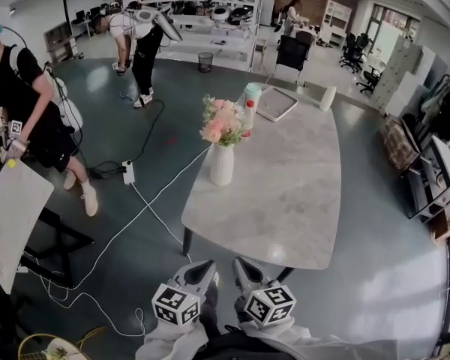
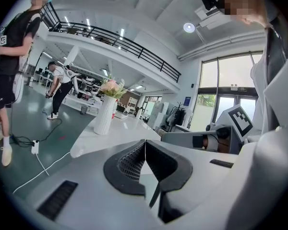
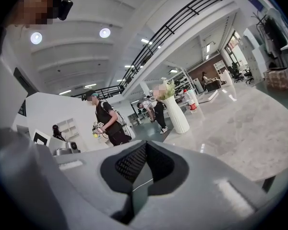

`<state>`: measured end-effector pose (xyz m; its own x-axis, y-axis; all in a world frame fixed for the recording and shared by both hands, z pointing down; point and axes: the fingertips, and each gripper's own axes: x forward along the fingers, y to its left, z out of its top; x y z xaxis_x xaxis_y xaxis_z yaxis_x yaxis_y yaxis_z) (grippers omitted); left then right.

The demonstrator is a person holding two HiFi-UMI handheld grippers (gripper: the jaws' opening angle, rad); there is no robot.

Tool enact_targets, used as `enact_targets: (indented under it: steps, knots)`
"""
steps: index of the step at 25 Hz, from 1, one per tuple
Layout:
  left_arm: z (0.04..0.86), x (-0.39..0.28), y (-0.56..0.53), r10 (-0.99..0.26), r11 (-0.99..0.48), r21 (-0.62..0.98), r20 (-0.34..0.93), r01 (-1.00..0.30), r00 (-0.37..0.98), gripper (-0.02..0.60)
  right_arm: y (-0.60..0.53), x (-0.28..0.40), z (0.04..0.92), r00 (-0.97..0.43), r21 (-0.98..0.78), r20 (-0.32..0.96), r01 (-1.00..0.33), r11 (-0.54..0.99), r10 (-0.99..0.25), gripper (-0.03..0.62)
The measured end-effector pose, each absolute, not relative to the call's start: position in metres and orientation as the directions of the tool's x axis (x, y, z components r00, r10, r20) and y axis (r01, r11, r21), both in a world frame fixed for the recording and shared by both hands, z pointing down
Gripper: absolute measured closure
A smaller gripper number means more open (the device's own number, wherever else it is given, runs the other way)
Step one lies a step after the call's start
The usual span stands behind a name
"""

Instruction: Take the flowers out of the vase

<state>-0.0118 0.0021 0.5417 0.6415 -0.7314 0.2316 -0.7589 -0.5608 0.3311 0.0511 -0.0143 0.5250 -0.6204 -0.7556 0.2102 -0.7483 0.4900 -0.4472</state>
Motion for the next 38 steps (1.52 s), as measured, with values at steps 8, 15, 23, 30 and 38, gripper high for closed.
enact_targets:
  steps: [8, 15, 23, 30, 38]
  knots:
    - [0.533, -0.037, -0.063, -0.727, -0.564, 0.329, 0.238, -0.757, 0.644, 0.577, -0.079, 0.023, 0.516, -0.623, -0.452, 0.208, -0.745, 0.491, -0.754, 0.594]
    - [0.529, -0.046, -0.116, -0.714, -0.584, 0.333, 0.224, -0.74, 0.664, 0.577, -0.129, 0.014, 0.512, -0.599, -0.44, 0.211, -0.764, 0.472, -0.773, 0.594]
    - [0.517, -0.048, -0.177, -0.698, -0.617, 0.334, 0.186, -0.713, 0.691, 0.577, -0.188, 0.013, 0.501, -0.568, -0.387, 0.203, -0.795, 0.468, -0.798, 0.594]
    - [0.518, -0.046, -0.224, -0.682, -0.645, 0.319, 0.17, -0.694, 0.711, 0.577, -0.237, 0.03, 0.491, -0.535, -0.336, 0.165, -0.82, 0.463, -0.828, 0.594]
    - [0.507, -0.037, -0.269, -0.646, -0.689, 0.297, 0.161, -0.661, 0.746, 0.577, -0.287, 0.043, 0.461, -0.568, -0.31, 0.158, -0.805, 0.506, -0.808, 0.594]
